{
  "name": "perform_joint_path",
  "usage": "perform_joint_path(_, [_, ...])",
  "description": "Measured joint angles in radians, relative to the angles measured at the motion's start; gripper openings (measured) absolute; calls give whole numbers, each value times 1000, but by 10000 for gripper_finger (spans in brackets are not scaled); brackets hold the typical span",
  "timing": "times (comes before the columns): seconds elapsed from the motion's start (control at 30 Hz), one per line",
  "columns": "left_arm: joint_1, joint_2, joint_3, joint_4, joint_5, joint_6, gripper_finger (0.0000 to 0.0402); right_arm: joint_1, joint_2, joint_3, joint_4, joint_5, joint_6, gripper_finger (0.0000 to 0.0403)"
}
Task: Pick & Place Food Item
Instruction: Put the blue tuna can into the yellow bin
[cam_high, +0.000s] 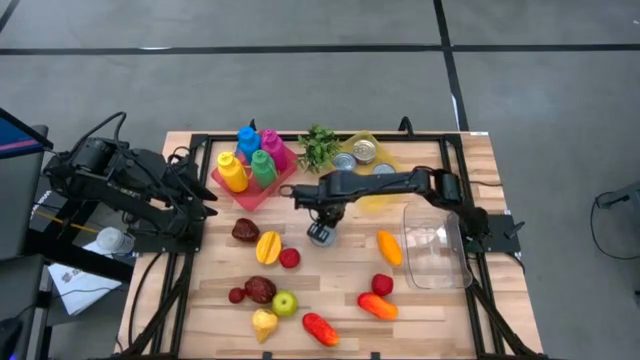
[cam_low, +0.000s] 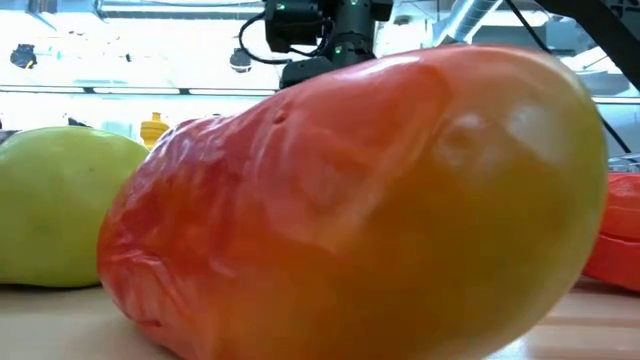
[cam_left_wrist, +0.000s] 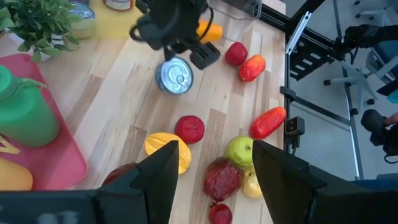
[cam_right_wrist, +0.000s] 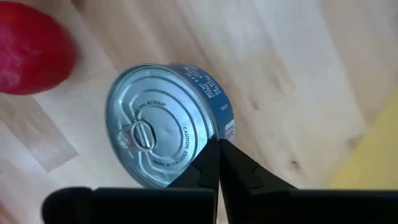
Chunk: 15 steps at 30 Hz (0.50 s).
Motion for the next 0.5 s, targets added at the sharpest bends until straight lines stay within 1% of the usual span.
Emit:
perform_joint_path(0.27, [0,0,0,0,0,0,195,-83,-74,0,-76,40,-63,0])
perform_joint_path(0.5, [0,0,0,0,0,0,195,-213,-158,0,-137,60,-154,0])
